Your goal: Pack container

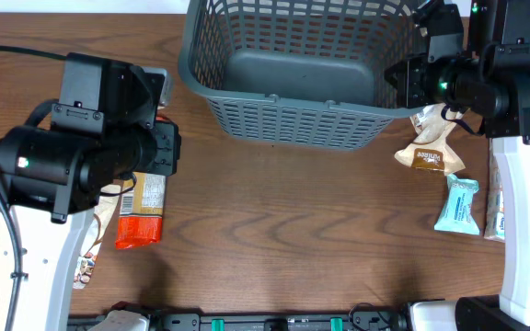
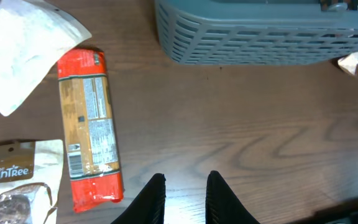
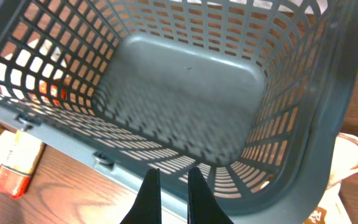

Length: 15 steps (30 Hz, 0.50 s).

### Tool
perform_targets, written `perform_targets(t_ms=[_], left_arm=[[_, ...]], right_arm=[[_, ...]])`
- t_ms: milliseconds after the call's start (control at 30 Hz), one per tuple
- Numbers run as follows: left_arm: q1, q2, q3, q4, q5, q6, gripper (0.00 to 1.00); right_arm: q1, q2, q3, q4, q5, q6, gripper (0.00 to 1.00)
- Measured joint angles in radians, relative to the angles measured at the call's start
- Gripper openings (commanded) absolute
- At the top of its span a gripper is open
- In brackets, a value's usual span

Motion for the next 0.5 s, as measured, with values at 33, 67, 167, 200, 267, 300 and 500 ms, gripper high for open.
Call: perform_targets(t_ms=[33, 67, 167, 200, 267, 300, 500], left_arm=[[-0.009, 0.006, 0.0, 0.0, 0.0, 0.0, 0.19], [-0.018, 0.014, 0.0, 0.0, 0.0, 0.001, 0.19], [-0.043, 0.049, 0.0, 0.0, 0.0, 0.008, 0.19], [-0.052, 0.067, 0.0, 0.0, 0.0, 0.014, 0.19], [-0.066, 0.096, 0.0, 0.002, 0.0, 0.022, 0.18], [-0.071, 0.11, 0.0, 0.004, 0.0, 0.024, 0.19], [-0.08, 0.152, 0.0, 0.051, -0.027, 0.051, 0.18]], right_arm=[[0.0, 0.0, 0.0, -0.003, 0.002, -0.001, 0.01], [0.0, 0.0, 0.0, -0.005, 0.003, -0.004, 0.01], [0.0, 0.0, 0.0, -0.016, 0.005, -0.011, 0.01], [0.0, 0.0, 0.0, -0.02, 0.006, -0.015, 0.01], [0.0, 0.0, 0.0, -0.029, 0.006, -0.019, 0.01], [0.0, 0.0, 0.0, -0.033, 0.007, -0.022, 0.01], [0.0, 0.0, 0.0, -0.071, 0.01, -0.04, 0.01]])
